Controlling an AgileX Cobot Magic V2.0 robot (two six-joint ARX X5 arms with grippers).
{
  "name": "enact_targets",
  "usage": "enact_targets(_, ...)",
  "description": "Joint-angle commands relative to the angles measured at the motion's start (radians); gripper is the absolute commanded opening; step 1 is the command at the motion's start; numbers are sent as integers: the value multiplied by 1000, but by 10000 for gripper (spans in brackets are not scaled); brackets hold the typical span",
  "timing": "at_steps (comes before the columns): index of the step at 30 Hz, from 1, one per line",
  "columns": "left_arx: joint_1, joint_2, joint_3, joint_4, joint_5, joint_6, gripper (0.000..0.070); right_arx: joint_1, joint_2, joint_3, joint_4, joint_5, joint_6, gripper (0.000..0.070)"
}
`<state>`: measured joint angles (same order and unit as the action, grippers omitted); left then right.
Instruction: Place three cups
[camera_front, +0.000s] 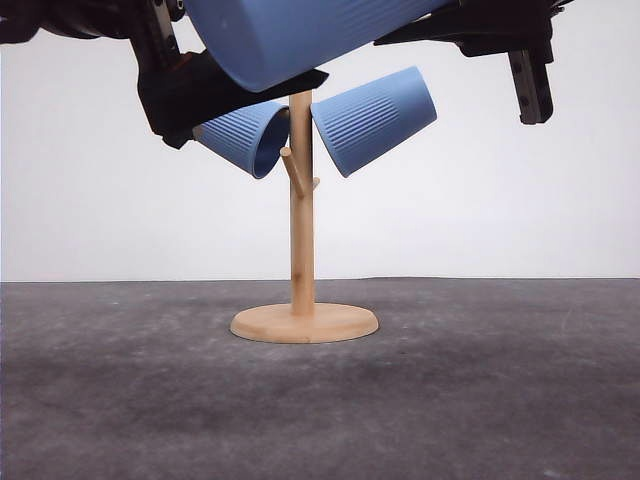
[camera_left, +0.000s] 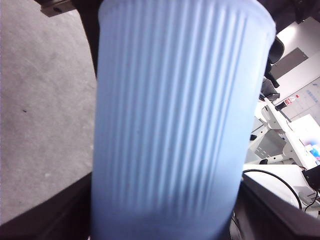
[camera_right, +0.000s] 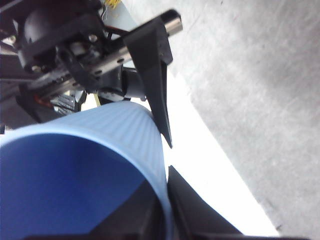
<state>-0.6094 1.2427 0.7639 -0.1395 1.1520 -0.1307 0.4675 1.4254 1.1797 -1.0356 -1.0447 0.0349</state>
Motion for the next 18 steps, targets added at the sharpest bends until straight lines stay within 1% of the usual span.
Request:
enact_targets(1,-8,13,17,6,11,14,454,8,5,21,-1,-5,-24,0)
enact_targets(4,-8,13,17,6,16,14,384,8,5,21,0,-5,-25,2)
enact_targets(7,-8,13,17,6,24,14,382,8,5,21,1,-5,-28,32)
enact_targets(8,-8,13,17,6,24,14,382,8,5,21,2,-5,-28,63)
enact_targets(11,-8,13,17,6,24,14,383,8,5,21,2,-5,-28,191)
enact_targets(13,-8,13,17,5,24,13,383,6,5,21,2,-5,-28,257)
enact_targets(15,-8,13,17,5,24,13,384,-2,5,21,3,-5,-28,271)
enact_targets(18,-8,13,17,5,23,11,384,-25,3,23,3,-6,-43,271)
